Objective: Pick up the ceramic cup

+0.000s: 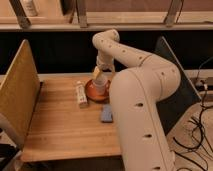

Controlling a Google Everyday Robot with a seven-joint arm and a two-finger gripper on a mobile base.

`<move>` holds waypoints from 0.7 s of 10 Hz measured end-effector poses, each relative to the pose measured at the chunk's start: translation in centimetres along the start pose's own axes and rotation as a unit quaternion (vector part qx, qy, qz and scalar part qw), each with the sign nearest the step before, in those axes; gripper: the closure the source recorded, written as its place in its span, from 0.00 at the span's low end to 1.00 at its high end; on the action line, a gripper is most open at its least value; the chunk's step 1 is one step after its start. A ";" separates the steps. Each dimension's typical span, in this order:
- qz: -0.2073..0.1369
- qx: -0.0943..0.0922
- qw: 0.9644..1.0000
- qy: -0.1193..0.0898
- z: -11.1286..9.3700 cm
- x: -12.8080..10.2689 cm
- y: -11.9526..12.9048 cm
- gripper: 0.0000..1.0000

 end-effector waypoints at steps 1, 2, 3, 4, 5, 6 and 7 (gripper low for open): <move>0.007 0.000 1.000 0.004 0.8 -0.3 -0.4 0.29; 0.019 -0.002 1.000 0.010 1.7 -0.5 -1.0 0.29; 0.030 -0.007 0.999 0.019 2.7 -0.6 -1.3 0.29; 0.038 -0.012 0.999 0.026 3.5 -0.5 -1.5 0.34; 0.041 -0.019 0.998 0.037 4.3 -0.3 -1.3 0.42; 0.041 -0.025 0.998 0.043 4.7 -0.3 -1.1 0.51; 0.041 -0.031 0.997 0.049 5.1 -0.3 -1.0 0.63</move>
